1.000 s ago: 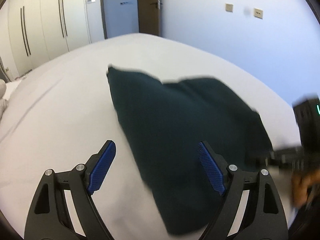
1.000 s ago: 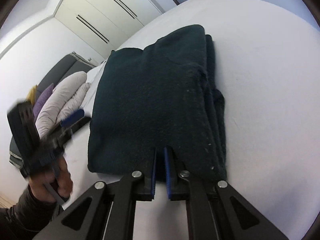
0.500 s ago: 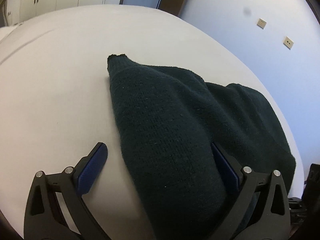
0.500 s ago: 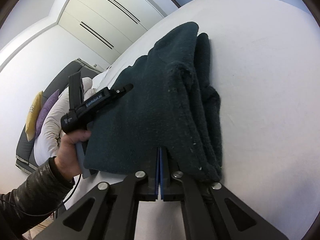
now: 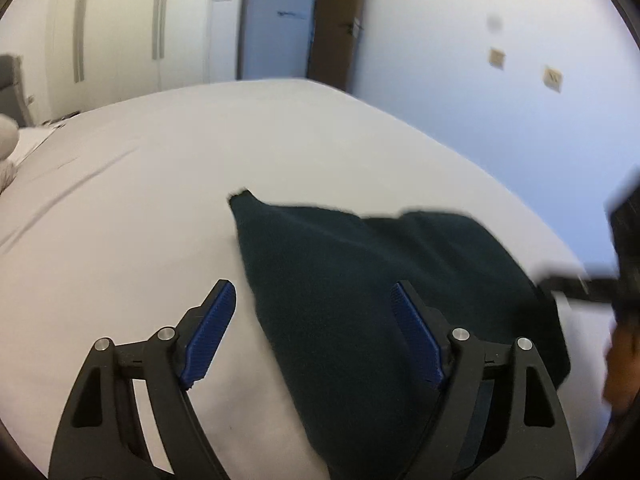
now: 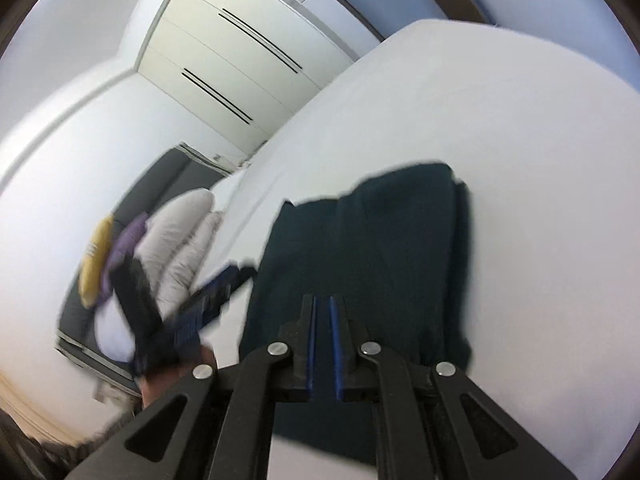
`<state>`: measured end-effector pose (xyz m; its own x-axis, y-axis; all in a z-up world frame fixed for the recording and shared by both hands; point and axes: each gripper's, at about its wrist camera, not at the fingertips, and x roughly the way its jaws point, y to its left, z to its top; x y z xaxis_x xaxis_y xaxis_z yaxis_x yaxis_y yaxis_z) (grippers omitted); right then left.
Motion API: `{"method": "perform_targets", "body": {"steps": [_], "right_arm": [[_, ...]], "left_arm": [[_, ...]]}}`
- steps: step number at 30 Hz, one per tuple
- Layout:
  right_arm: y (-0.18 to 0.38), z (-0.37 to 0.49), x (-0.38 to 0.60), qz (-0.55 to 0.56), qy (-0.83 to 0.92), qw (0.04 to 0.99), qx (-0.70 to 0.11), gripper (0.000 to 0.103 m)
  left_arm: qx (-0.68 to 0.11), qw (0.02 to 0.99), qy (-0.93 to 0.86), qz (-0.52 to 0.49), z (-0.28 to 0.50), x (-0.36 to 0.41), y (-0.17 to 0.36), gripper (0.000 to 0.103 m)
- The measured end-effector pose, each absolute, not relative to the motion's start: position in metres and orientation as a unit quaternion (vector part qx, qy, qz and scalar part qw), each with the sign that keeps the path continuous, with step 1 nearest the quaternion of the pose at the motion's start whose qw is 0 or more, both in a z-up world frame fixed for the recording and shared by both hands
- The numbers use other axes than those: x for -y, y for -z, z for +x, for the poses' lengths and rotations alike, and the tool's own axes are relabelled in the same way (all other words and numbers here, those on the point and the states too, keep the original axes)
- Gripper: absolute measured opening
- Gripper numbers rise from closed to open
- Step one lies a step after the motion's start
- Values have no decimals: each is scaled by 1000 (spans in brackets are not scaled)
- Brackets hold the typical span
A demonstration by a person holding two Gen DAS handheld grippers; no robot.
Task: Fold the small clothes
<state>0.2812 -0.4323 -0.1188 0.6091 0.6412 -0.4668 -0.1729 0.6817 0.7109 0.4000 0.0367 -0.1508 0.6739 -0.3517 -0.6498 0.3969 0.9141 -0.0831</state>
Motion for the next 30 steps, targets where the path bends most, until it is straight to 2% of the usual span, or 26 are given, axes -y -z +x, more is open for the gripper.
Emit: {"method": "perform_targets", "body": {"steps": [1, 2, 3, 6, 14, 18, 20, 22, 24, 27, 29, 30], "right_arm": [[122, 295, 434, 319, -229, 839, -376, 9], [128, 308, 436, 321, -217, 839, -383, 9], [133, 317, 438, 324, -215, 834, -390, 9], [160, 333, 440, 319, -180, 828, -424, 0], [177, 328, 447, 324, -186, 845, -383, 0], [168, 322, 450, 332, -188, 839, -389, 0], [153, 310, 450, 339, -186, 838, -385, 5], [137, 291, 447, 335, -204, 844, -366, 17], [128, 272, 437, 326, -222, 846, -359, 19], [146, 261, 414, 286, -217, 838, -411, 19], [165, 261, 409, 269, -200, 837, -432, 4], [172, 259, 415, 275, -193, 842, -422, 0]], "left_arm": [[-359, 909, 205, 43, 388, -39, 158, 72], [-374, 902, 207, 53, 387, -36, 170, 69], [-377, 901, 208, 47, 391, -37, 178, 69], [-396, 891, 221, -13, 399, -58, 201, 72], [-403, 882, 240, -40, 414, -58, 229, 80], [-410, 880, 237, -51, 412, -64, 217, 81], [-404, 882, 232, -66, 397, -73, 199, 76], [-396, 885, 234, -74, 381, -78, 187, 74], [-396, 886, 236, -52, 364, -75, 185, 74], [-411, 882, 227, -32, 354, -71, 200, 76], [-428, 871, 231, -66, 360, -77, 208, 81], [-428, 871, 230, -66, 363, -77, 211, 83]]}}
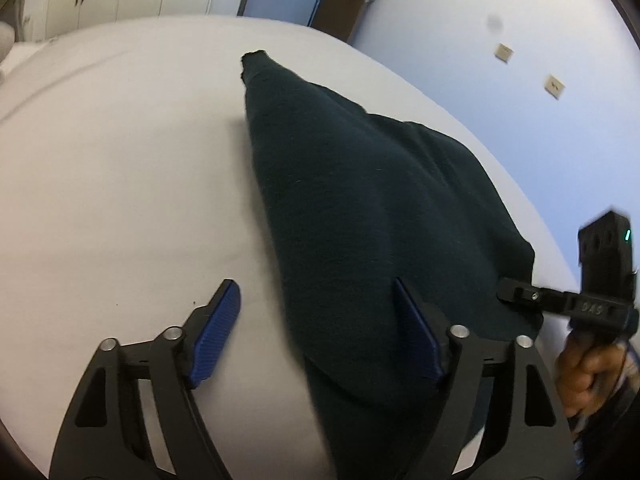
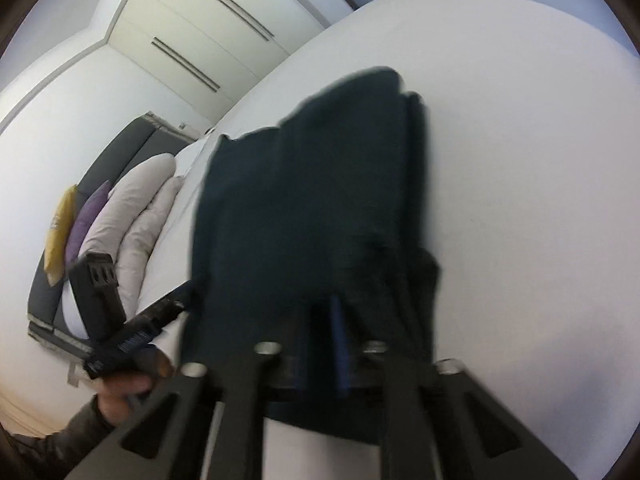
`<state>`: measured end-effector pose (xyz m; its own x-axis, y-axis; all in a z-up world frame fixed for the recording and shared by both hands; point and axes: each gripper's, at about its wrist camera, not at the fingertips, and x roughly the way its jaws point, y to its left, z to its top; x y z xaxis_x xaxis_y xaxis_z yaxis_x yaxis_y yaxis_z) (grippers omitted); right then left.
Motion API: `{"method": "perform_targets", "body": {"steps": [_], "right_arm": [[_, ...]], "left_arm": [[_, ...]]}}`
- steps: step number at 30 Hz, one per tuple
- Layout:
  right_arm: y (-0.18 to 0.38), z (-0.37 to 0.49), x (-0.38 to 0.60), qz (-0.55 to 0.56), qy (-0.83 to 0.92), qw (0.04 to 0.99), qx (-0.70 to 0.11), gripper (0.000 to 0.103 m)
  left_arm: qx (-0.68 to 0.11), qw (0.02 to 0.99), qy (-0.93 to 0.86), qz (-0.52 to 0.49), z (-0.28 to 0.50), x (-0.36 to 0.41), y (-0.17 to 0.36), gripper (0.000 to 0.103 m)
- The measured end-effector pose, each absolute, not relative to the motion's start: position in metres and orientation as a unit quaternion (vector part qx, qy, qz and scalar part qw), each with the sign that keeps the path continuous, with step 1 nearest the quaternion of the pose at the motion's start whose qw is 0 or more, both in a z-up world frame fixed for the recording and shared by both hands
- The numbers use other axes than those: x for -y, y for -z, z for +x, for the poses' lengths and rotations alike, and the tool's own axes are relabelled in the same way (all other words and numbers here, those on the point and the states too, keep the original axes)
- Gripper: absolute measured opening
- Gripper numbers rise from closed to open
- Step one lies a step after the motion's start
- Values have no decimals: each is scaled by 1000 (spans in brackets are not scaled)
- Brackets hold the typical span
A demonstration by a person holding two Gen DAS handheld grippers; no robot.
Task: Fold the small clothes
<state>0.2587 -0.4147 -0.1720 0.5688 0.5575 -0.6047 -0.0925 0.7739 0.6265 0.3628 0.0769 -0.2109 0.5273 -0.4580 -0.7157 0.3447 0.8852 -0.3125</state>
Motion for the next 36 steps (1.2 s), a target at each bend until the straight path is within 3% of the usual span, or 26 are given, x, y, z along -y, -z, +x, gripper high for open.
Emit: {"method": "perform_targets", "body": {"steps": [6, 8, 9, 11, 14, 22, 30, 31, 33, 34, 36], "right_arm": [[175, 259, 421, 308, -211, 830, -414, 3], [161, 253, 422, 316, -236, 822, -410, 29], [153, 250, 421, 321, -247, 823, -398, 50], [131, 239, 430, 326, -252, 839, -356, 64], [113, 242, 451, 343, -243, 846, -329, 72], [166, 304, 471, 385, -174, 790, -445, 72], [173, 333, 443, 366, -207, 767, -485, 71], [173, 336, 440, 365, -206, 766, -488, 66], [175, 343, 436, 367, -200, 762, -495, 56], [176, 344, 435, 365, -200, 760, -499, 45], [180, 345, 430, 355, -194, 761, -507, 37]], "left_arm": [[-429, 867, 242, -79, 368, -77, 216, 85], [-418, 869, 243, -105, 364, -89, 205, 84], [-408, 874, 237, -116, 360, -96, 197, 84], [-389, 882, 223, -144, 357, -113, 182, 84], [-400, 861, 228, -214, 372, -131, 177, 93], [-494, 785, 252, -275, 413, -116, 209, 93], [-523, 778, 260, -233, 428, -79, 218, 91], [-523, 779, 257, -230, 430, -77, 218, 85], [-529, 772, 266, -232, 434, -71, 218, 60], [-535, 766, 267, -236, 435, -69, 219, 57], [-540, 771, 259, -217, 436, -62, 217, 54]]}}
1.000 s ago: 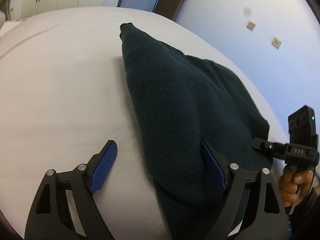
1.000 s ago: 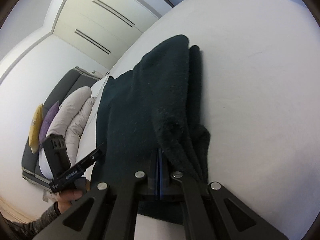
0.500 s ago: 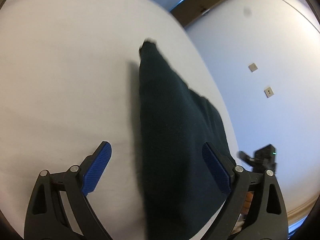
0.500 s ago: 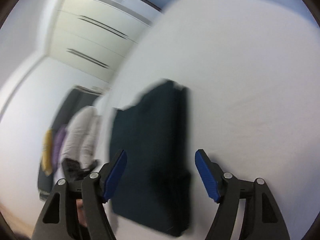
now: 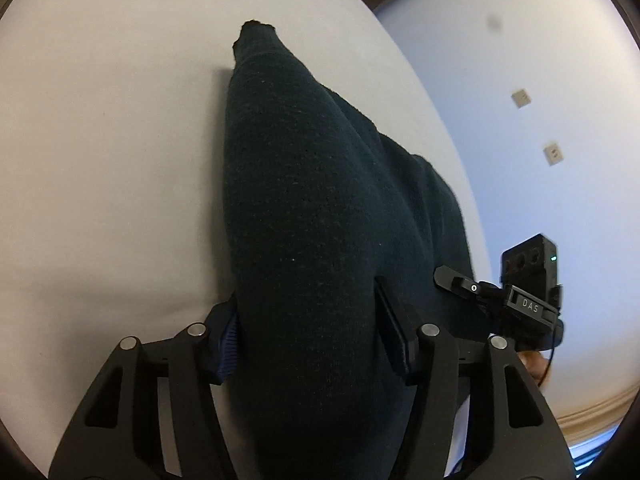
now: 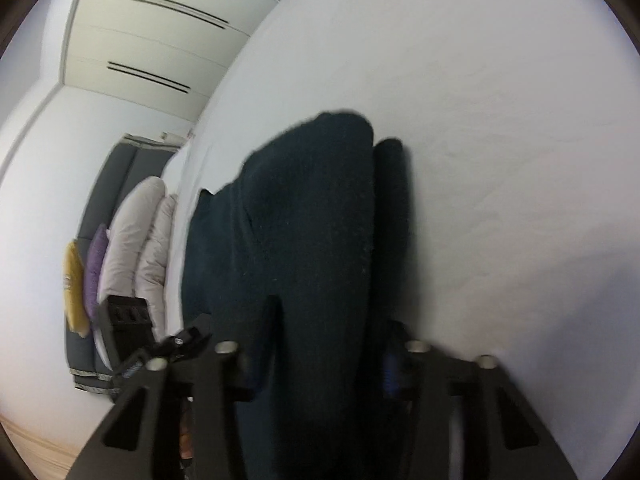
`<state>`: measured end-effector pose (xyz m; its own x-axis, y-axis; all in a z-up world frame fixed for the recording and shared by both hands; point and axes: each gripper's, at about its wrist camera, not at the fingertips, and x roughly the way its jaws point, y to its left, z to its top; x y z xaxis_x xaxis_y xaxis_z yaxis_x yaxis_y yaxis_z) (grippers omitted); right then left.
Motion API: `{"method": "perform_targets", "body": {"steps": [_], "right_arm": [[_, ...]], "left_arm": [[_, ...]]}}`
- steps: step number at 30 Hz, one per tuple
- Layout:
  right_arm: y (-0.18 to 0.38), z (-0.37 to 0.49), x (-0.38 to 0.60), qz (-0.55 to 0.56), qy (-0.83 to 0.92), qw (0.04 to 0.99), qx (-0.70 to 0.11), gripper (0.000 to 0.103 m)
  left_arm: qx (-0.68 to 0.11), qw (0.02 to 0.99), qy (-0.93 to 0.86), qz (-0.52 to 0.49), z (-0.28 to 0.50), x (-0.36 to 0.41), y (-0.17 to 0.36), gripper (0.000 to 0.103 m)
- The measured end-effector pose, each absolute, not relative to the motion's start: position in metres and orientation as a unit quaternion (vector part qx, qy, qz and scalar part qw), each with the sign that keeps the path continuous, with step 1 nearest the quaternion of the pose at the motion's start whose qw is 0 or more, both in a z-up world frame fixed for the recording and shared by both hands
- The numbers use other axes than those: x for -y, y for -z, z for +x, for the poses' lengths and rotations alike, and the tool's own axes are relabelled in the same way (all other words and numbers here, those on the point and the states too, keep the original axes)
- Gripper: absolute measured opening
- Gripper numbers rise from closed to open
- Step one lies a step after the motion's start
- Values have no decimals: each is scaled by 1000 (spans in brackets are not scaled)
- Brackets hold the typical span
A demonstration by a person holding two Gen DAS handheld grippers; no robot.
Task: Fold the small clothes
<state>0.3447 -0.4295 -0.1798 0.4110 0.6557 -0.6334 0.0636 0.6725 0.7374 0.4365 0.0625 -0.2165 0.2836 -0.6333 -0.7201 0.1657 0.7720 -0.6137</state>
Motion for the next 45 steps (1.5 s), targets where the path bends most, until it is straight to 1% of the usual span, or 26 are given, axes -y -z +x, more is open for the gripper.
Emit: {"method": "perform_targets", "body": {"steps": [2, 4, 5, 10, 13, 18, 22, 26, 30, 34, 36, 38, 39, 40, 41, 43, 45], "right_arm": [[179, 345, 425, 347, -189, 769, -503, 33], [175, 342, 423, 340, -182, 777, -498, 29], [170, 341, 419, 336, -177, 780, -497, 29], [134, 321, 395, 291, -170, 810, -479, 27], [108, 307, 364, 266, -189, 820, -470, 27], [75, 293, 305, 257, -232, 821, -453, 27], [61, 291, 245, 240, -271, 815, -452, 27], [66, 287, 199, 244, -291, 802, -462, 27], [81, 271, 174, 245, -297, 794, -470, 27], [111, 274, 171, 273, -278, 779, -491, 27], [132, 273, 174, 282, -270, 772, -502, 27], [152, 277, 174, 290, -257, 766, -513, 28], [165, 278, 180, 308, -254, 757, -517, 31], [176, 279, 186, 327, -255, 749, -517, 35], [184, 278, 192, 342, -256, 743, -515, 35], [196, 277, 199, 371, -273, 735, -498, 34], [196, 275, 197, 362, -282, 743, -487, 34]], "left_arm": [[-538, 776, 258, -204, 434, -59, 212, 50], [-536, 774, 262, -213, 432, -61, 210, 46], [-534, 773, 264, -216, 432, -61, 209, 45], [-514, 787, 272, -205, 412, -76, 186, 42], [-501, 795, 269, -211, 397, -104, 169, 42], [-474, 815, 253, -217, 370, -174, 135, 42], [-463, 831, 222, -213, 353, -227, 120, 42], [-469, 834, 202, -211, 333, -263, 121, 42], [-476, 829, 200, -216, 316, -284, 135, 42], [-495, 816, 196, -227, 318, -285, 167, 42], [-508, 811, 192, -220, 327, -256, 187, 43], [-502, 810, 191, -236, 328, -258, 202, 50], [-498, 807, 195, -251, 328, -262, 206, 52], [-497, 805, 197, -258, 328, -264, 210, 60], [-493, 807, 198, -259, 328, -264, 214, 64], [-483, 813, 203, -254, 326, -263, 217, 65], [-475, 818, 205, -250, 325, -261, 218, 66]]}}
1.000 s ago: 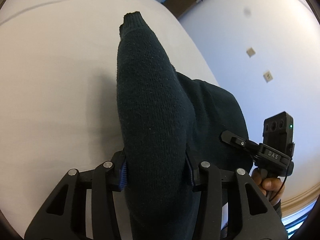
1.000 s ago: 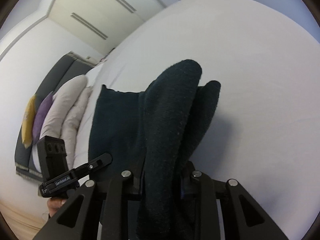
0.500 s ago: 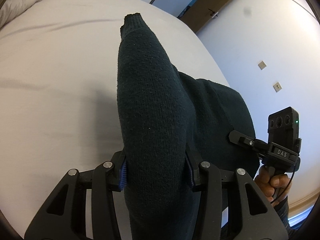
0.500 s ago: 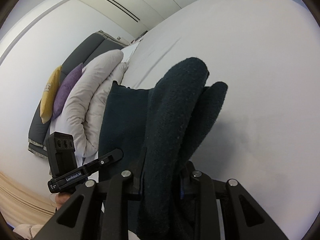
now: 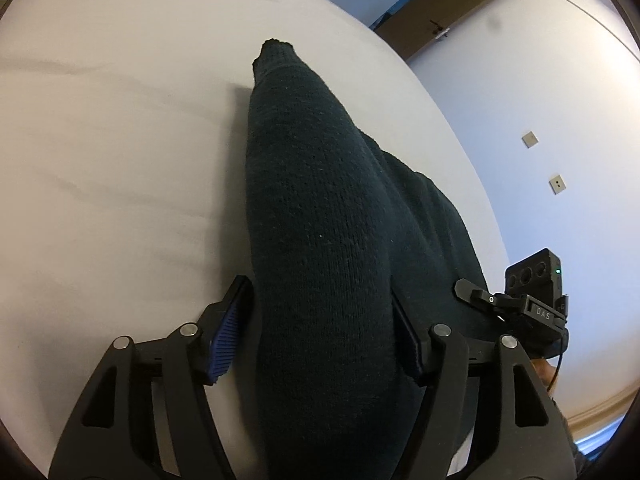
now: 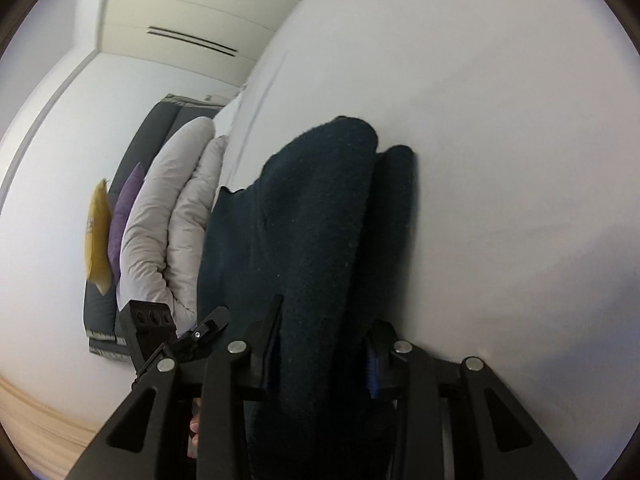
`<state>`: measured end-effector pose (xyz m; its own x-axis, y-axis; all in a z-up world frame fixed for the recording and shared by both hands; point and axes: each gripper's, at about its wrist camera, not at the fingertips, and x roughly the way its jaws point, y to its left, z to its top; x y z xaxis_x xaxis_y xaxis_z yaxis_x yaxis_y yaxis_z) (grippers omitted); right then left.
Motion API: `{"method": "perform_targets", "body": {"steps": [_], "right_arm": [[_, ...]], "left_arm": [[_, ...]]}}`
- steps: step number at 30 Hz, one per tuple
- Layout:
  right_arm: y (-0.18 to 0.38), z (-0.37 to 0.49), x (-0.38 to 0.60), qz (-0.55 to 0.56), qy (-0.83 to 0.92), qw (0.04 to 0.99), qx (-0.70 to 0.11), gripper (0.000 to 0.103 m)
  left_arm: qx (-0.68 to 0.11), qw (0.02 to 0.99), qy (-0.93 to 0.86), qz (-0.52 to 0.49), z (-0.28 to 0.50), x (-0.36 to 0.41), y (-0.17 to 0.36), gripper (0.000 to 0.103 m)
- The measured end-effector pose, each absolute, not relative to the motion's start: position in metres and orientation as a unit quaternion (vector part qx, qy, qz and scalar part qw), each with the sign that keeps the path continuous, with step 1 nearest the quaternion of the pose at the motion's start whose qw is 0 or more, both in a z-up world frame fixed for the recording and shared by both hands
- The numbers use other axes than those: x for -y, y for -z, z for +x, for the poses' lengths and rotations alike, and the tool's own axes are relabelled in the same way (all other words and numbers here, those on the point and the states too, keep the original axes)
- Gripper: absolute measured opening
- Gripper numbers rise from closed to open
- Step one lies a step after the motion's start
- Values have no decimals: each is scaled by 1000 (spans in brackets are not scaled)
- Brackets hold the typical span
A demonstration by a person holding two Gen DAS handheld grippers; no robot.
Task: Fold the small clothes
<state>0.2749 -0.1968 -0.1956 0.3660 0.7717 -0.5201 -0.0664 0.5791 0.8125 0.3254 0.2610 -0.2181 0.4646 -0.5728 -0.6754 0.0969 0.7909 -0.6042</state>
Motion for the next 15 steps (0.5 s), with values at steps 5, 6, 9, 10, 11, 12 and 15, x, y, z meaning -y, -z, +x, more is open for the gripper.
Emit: {"method": "perform_targets", "body": {"steps": [5, 6, 9, 10, 11, 12, 15], "right_arm": [[195, 275, 193, 348, -291, 753, -477, 34], [193, 274, 193, 349, -292, 753, -476, 35], [179, 265, 196, 334, -268, 770, -473, 52], [172, 259, 199, 322, -257, 782, -467, 63], [163, 253, 200, 308, -246, 796, -459, 67], [154, 245, 203, 293, -238, 810, -448, 71], [128, 217, 210, 256, -217, 842, -423, 74]], "left_arm": [[-460, 828, 208, -246, 325, -257, 217, 67], [-458, 829, 207, -247, 319, -257, 216, 67], [-452, 842, 176, -234, 305, -271, 206, 68], [-445, 853, 165, -217, 299, -267, 198, 68], [-436, 865, 152, -195, 292, -264, 188, 68], [-425, 880, 133, -165, 281, -259, 176, 68], [-375, 916, 97, -103, 247, -254, 141, 77]]}}
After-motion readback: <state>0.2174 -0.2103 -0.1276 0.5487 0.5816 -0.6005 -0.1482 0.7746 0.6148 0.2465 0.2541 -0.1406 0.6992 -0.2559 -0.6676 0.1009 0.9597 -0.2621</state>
